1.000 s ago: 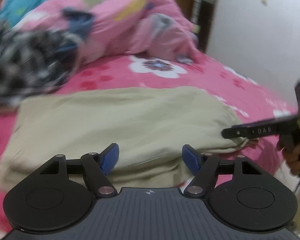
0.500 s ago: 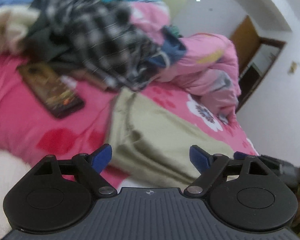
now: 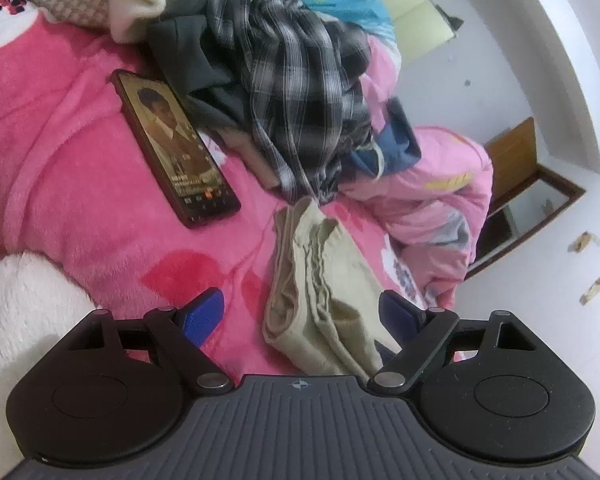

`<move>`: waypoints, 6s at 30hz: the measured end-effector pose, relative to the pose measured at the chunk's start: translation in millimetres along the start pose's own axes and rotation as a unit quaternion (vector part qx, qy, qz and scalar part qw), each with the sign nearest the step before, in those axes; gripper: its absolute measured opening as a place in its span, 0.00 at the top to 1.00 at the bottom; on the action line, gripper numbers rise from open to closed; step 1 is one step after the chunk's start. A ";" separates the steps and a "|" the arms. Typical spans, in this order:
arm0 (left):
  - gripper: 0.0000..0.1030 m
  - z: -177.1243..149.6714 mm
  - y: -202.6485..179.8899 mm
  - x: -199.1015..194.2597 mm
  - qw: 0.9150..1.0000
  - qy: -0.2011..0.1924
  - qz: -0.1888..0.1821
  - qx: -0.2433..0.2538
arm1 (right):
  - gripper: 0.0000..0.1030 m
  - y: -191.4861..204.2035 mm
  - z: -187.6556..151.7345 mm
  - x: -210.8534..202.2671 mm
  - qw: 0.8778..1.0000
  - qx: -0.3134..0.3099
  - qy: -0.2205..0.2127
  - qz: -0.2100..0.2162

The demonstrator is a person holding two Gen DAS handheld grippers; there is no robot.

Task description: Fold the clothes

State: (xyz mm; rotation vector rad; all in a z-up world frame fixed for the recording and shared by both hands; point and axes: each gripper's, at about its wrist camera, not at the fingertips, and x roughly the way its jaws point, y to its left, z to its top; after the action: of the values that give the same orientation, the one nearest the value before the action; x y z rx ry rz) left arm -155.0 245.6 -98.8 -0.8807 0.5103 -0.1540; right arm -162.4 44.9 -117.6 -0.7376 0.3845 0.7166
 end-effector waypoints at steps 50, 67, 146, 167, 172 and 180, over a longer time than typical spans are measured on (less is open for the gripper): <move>0.19 64.1 -57.7 158.0 0.966 0.254 0.026 0.045 | 0.79 -25.6 14.1 -14.5 0.991 0.109 -0.062 -0.044; 0.74 40.5 -156.1 139.5 0.982 0.147 0.054 0.108 | 0.81 -71.4 -17.7 -67.8 0.964 0.212 -0.138 -0.081; 0.23 -172.0 -229.0 144.4 0.813 0.004 0.166 0.558 | 0.80 -266.1 -205.5 -164.0 0.665 0.713 -0.210 0.074; 0.22 -192.7 -206.4 145.9 0.699 0.043 0.101 0.707 | 0.62 -207.3 -326.9 -161.8 0.605 0.776 -0.147 0.104; 0.22 -190.8 -203.4 145.7 0.692 0.046 0.090 0.715 | 0.63 -202.7 -331.7 -231.0 0.653 0.743 -0.149 -0.004; 0.23 -199.5 -202.4 142.1 0.654 0.046 0.085 0.750 | 0.92 -179.4 -218.1 -189.0 0.850 0.524 -0.058 -0.014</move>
State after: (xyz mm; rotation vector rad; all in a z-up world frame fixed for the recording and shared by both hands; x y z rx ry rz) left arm -112.9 -69.4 -99.6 0.8377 0.3765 -0.3682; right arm -183.6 -292.0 -78.5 0.3419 0.5738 0.4146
